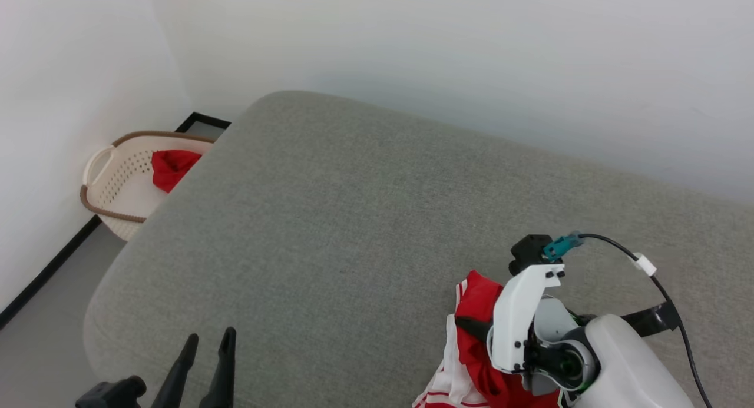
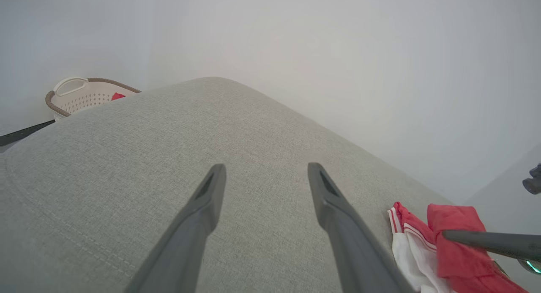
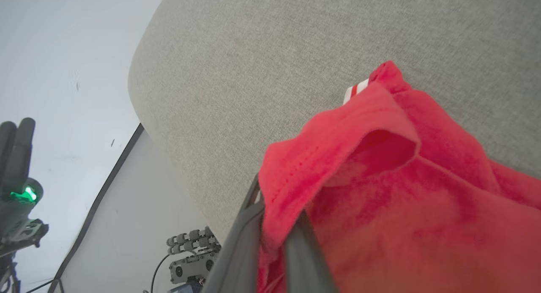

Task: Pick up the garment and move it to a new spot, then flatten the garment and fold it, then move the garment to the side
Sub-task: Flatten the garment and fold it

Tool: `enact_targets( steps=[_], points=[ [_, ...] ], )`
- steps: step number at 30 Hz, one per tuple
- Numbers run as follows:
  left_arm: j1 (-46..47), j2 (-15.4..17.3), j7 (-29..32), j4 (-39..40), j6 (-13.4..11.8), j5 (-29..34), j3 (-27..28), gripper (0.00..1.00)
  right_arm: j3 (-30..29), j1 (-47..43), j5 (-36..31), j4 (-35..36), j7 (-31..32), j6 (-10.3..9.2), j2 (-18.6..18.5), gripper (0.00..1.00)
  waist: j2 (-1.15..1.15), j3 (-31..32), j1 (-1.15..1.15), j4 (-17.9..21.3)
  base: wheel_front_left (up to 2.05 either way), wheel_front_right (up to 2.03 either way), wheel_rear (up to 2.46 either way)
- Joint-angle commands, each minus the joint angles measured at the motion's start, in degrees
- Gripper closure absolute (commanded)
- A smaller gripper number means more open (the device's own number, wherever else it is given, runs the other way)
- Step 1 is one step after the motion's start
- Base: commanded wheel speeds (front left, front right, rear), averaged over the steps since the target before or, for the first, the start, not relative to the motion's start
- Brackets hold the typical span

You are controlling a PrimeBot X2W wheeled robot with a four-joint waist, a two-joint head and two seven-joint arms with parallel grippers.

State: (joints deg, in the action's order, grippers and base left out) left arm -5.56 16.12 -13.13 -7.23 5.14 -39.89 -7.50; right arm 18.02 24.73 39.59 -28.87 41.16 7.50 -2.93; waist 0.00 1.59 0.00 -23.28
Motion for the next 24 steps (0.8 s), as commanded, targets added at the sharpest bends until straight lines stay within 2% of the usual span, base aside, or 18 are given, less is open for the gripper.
enact_targets(
  steps=[1,4,5,6,15,20,24],
  points=[
    [0.66,-0.15,-0.29,-0.2,0.34,-0.3,0.06,0.0,0.79,1.12,0.59,-1.31,-1.0,-0.02,0.07,1.0,0.0,-0.22,0.0,-0.17,0.0,0.0,0.0],
    [0.56,-0.22,-0.56,-0.53,0.25,-0.51,0.44,0.0,3.13,3.32,1.86,-3.92,-2.66,-0.02,0.14,0.47,0.0,-0.25,0.0,0.31,0.0,0.0,0.0],
    [0.49,-0.24,-0.68,-0.64,0.24,-0.42,0.52,0.0,3.85,3.82,2.59,-4.36,-3.11,-0.02,0.12,0.15,0.0,-0.21,0.0,0.54,0.0,0.0,0.0],
    [0.38,-0.23,-0.71,-0.7,0.19,-0.31,0.6,0.0,4.39,4.22,3.4,-4.77,-3.33,-0.02,0.07,0.0,0.0,-0.15,0.0,0.86,0.0,0.0,0.0],
    [-0.67,0.25,-1.09,-0.35,-0.3,0.11,1.24,0.0,7.37,5.7,5.49,-2.76,-4.83,-0.02,0.05,0.0,0.0,0.98,0.0,4.69,0.0,0.0,0.0],
    [-1.5,0.76,-1.26,0.49,-0.74,0.39,1.73,0.0,5.11,3.89,1.68,1.56,-6.82,-0.02,-0.08,0.0,0.0,1.26,0.0,8.04,0.0,0.0,0.0],
    [-1.84,0.96,-1.42,1.28,-1.08,0.67,2.31,0.0,3.11,1.01,-0.62,7.86,-10.96,-0.02,-2.22,0.0,0.0,1.39,0.0,11.24,0.0,0.0,0.0]
  ],
)
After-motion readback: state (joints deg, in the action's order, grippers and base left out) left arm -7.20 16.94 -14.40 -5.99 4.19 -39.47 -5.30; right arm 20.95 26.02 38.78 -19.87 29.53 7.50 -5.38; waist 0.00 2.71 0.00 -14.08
